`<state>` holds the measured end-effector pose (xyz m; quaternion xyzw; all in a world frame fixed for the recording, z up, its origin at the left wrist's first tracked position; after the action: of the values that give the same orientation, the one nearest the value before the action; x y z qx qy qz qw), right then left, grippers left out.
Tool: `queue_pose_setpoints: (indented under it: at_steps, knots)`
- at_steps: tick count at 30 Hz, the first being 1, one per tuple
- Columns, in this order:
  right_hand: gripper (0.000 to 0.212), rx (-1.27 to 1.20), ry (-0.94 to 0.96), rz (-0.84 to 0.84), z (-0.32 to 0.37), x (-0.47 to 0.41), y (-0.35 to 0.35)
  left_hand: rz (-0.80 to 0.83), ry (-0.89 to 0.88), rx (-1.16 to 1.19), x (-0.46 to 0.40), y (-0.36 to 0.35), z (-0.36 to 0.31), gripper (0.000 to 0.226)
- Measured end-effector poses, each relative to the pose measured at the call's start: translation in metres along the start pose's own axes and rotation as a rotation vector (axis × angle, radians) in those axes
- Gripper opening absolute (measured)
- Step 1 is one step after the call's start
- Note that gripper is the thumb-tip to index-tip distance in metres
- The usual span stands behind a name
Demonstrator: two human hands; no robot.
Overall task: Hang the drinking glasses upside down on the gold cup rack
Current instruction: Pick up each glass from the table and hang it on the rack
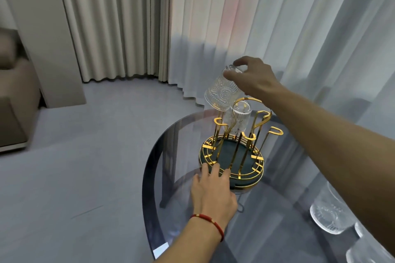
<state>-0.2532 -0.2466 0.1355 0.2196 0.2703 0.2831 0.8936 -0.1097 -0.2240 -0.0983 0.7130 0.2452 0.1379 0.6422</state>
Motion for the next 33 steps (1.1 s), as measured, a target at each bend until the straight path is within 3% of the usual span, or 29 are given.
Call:
queue_pose_setpoints:
  at_steps: [20,30,33]
  knots:
    - [0.062,0.476,0.075,0.344,-0.037,-0.013,-0.076,0.073,0.036,-0.069,0.000,-0.006,-0.006,0.069]
    - [0.070,0.783,0.138,0.385,-0.046,-0.008,-0.086,0.026,0.030,-0.063,0.000,-0.004,-0.004,0.063]
    - [0.059,0.806,0.210,0.322,-0.037,0.007,-0.073,0.011,0.024,-0.049,0.003,-0.003,-0.006,0.059]
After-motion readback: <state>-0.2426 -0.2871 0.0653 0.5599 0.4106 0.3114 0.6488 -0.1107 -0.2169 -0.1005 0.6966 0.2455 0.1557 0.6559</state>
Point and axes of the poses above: each hand's wrist, its own x-axis away from the middle knuckle, its own y-axis out of the back of the hand, z = x × y, the point moved 10 cm from there along -x, towards the middle knuckle, and after that the axes turned 11 degrees about -x, right-handed, at the moved point
